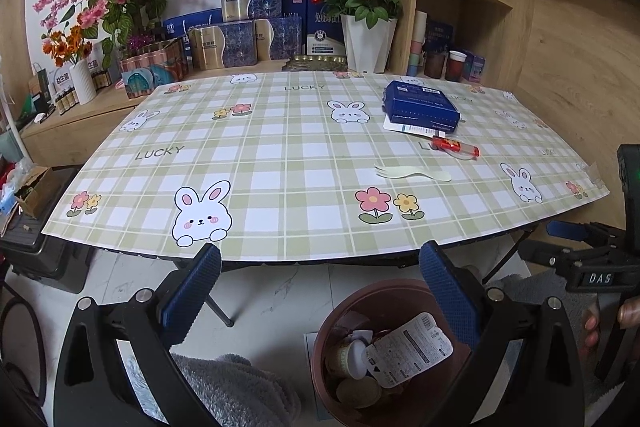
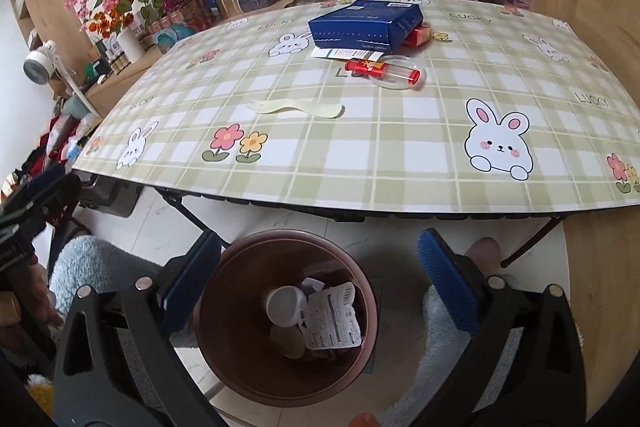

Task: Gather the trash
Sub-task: 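Lower the clear wrapper into the bin and open the right tool, then move both tools from the bin toward the items on the table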

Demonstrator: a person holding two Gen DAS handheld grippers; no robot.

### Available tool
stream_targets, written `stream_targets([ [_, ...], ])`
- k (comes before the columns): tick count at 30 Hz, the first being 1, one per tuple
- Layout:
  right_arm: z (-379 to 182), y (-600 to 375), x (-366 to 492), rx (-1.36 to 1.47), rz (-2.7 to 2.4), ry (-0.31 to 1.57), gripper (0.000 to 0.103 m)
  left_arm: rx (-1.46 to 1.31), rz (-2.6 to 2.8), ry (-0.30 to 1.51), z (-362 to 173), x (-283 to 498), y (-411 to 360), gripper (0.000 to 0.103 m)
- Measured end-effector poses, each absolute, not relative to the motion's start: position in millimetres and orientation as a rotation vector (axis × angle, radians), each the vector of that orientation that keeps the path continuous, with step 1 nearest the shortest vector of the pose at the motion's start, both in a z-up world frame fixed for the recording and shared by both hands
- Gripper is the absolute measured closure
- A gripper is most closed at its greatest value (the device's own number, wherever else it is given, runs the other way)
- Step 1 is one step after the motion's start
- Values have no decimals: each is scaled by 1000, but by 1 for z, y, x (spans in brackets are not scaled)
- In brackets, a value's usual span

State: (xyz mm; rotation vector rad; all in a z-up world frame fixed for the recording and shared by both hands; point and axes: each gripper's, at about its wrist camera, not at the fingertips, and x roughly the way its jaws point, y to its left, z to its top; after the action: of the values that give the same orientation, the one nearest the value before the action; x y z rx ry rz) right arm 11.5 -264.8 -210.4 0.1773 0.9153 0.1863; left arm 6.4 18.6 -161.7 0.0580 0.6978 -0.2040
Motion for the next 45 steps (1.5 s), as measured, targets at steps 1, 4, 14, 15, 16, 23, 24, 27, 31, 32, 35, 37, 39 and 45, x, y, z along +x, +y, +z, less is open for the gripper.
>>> stream_targets([
  [1, -211, -265, 12, 176, 179, 917, 6, 58, -204, 700, -162, 7, 18, 6],
  [4, -213, -272, 12, 211, 178, 920, 6, 60, -209, 708, -164, 8, 18, 6],
  [14, -208, -279, 17, 172, 188, 862, 6, 76, -225, 727, -174, 15, 10, 6],
  [15, -207, -280, 17, 160, 188, 852, 6, 76, -226, 729, -175, 15, 9, 6],
  [16, -205, -282, 18, 151, 191, 839, 6, 74, -235, 733, -176, 16, 8, 6],
  [23, -202, -306, 28, 211, 196, 811, 6, 75, -339, 768, -182, 29, -11, 6],
  [24, -203, -311, 31, 222, 186, 813, 6, 85, -361, 771, -182, 34, -15, 6],
  [27, -204, -322, 37, 241, 167, 820, 6, 116, -403, 761, -181, 48, -26, 6],
  [31, -205, -332, 46, 230, 137, 845, 6, 185, -501, 765, -184, 80, -46, 6],
  [32, -205, -333, 48, 209, 108, 851, 6, 211, -518, 767, -187, 88, -51, 6],
  [35, -204, -339, 51, 190, 47, 847, 6, 285, -541, 791, -200, 115, -65, 6],
  [37, -205, -345, 54, 214, 50, 848, 6, 332, -560, 813, -208, 130, -74, 7],
  [39, -209, -347, 57, 227, 55, 861, 6, 408, -580, 823, -213, 144, -86, 14],
  [45, -217, -346, 68, 219, 54, 885, 6, 580, -687, 784, -211, 168, -118, 23],
])
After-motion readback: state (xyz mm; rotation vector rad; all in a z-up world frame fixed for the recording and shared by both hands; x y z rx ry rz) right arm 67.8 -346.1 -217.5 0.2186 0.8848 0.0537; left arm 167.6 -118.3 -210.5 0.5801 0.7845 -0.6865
